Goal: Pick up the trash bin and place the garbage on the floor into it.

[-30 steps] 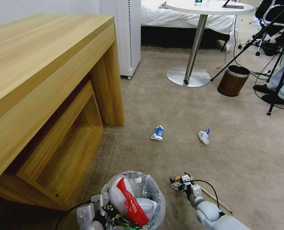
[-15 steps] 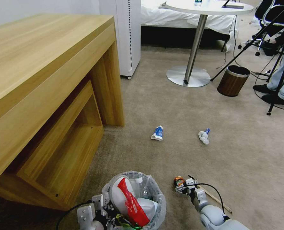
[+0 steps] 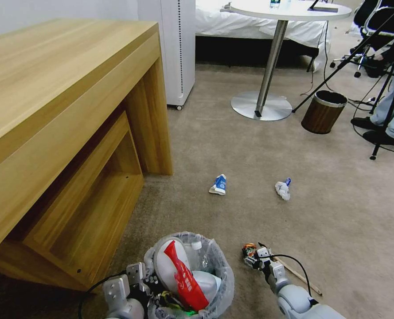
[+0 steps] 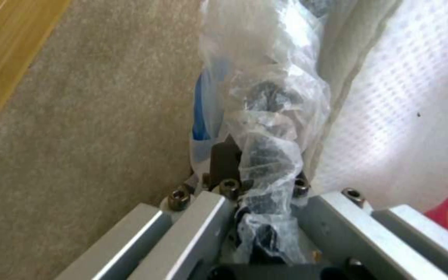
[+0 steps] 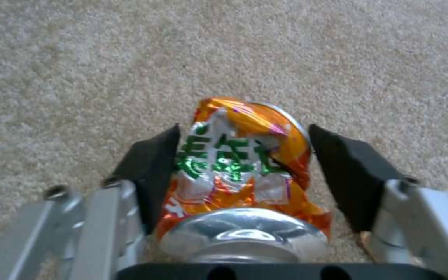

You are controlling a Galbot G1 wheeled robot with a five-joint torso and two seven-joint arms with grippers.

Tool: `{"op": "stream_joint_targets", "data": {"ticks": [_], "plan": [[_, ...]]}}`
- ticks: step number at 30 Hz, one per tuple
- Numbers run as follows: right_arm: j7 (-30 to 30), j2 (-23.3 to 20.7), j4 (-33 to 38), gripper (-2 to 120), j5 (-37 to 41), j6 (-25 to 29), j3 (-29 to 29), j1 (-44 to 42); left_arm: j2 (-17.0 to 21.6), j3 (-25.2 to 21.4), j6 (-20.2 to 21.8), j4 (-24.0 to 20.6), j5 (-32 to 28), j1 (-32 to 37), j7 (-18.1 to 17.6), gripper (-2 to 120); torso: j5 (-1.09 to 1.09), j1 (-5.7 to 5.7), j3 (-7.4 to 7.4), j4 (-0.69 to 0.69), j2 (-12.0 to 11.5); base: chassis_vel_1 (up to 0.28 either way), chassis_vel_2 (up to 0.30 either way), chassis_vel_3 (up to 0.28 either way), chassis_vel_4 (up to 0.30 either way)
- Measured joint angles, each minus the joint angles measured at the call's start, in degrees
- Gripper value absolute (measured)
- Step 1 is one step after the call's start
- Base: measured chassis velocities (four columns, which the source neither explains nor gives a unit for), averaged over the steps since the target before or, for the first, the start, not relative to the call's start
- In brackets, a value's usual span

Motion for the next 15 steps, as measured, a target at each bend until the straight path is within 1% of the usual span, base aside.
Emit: {"op": "stream_joint_targets", "data": {"ticks": [1, 2, 3, 5, 6, 15], "plan": [[0.0, 0.0, 0.0, 65, 0.0, 0.0, 0.0, 0.0, 0.0, 0.0, 0.0, 0.0, 0.0, 0.0, 0.0, 0, 0.0, 0.0, 0.0, 0.0, 0.0, 0.0, 0.0, 0.0, 0.0], [-0.1, 0.1, -0.1, 56, -0.1, 0.2, 0.2, -0.2, -0.1, -0.3, -0.2, -0.3, -0.9, -0.6, -0.2, 0, 0.0, 0.0, 0.0, -0.01, 0.0, 0.0, 0.0, 0.0, 0.0], [-0.1, 0.2, -0.1, 52, -0.1, 0.3, 0.4, -0.3, -0.1, -0.3, -0.2, -0.3, -1.2, -0.7, -0.2, 0, 0.0, 0.0, 0.0, 0.0, 0.0, 0.0, 0.0, 0.0, 0.0], [-0.2, 0.2, -0.1, 52, -0.1, 0.4, 0.5, -0.3, -0.1, -0.3, -0.3, -0.3, -1.2, -0.7, -0.2, 0, -0.01, 0.0, 0.0, 0.0, 0.0, 0.0, 0.0, 0.0, 0.0], [-0.2, 0.4, -0.2, 48, -0.2, 0.5, 0.7, -0.4, -0.1, -0.2, -0.3, -0.3, -1.4, -0.8, -0.2, 0, -0.01, 0.0, 0.0, 0.0, 0.0, 0.0, 0.0, 0.0, 0.0], [-0.7, 0.7, -0.6, 48, -0.2, 1.1, 0.8, -0.3, -0.5, 0.3, -0.3, 0.0, -0.4, -0.4, -0.3, 0, -0.01, 0.0, 0.0, 0.0, 0.0, 0.0, 0.0, 0.0, 0.0]]}}
